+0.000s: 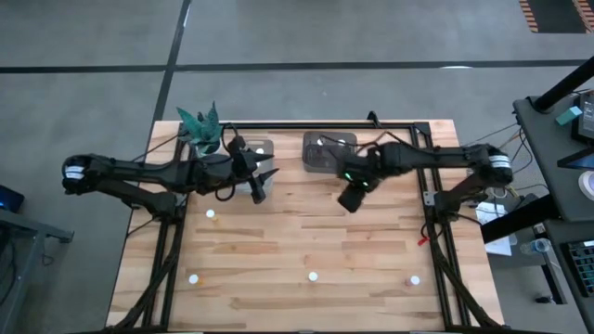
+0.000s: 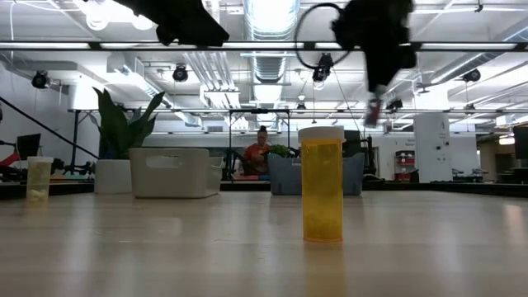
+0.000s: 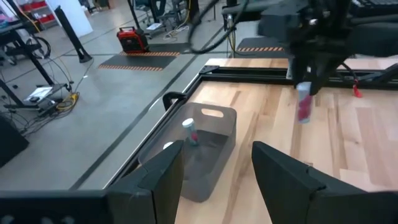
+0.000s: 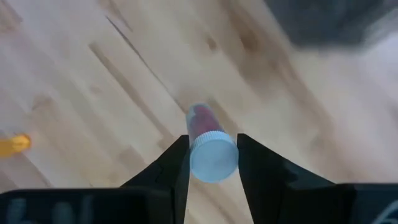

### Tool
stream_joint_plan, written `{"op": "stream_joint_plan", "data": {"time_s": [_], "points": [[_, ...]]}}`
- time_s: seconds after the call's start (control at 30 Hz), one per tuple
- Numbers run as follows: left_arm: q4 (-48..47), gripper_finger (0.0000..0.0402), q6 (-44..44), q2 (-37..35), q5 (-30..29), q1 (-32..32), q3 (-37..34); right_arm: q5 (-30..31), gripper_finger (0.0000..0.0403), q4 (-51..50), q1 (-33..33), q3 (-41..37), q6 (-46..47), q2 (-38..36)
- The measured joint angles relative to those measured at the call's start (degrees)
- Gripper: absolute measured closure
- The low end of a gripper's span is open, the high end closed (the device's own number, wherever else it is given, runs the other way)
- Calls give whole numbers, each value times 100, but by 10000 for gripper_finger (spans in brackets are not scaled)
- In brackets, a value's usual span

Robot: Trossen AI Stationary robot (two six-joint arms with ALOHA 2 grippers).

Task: Pick and place medicine bottles into bin by pill shape (circle, oval)
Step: Put the blue capsule bottle into the black bin

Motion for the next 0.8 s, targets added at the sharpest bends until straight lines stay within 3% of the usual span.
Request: {"op": "stream_joint_plan", "data": {"time_s": [0.37,0.8], "points": [[97,228,-51,-699,-2,-28,-438,-1,292,-650,-1248,1938,-2420,1748],[111,228,-51,-1019,-2,-59,-618,-1,292,-477,-2308,2503,-3535,2826]]}}
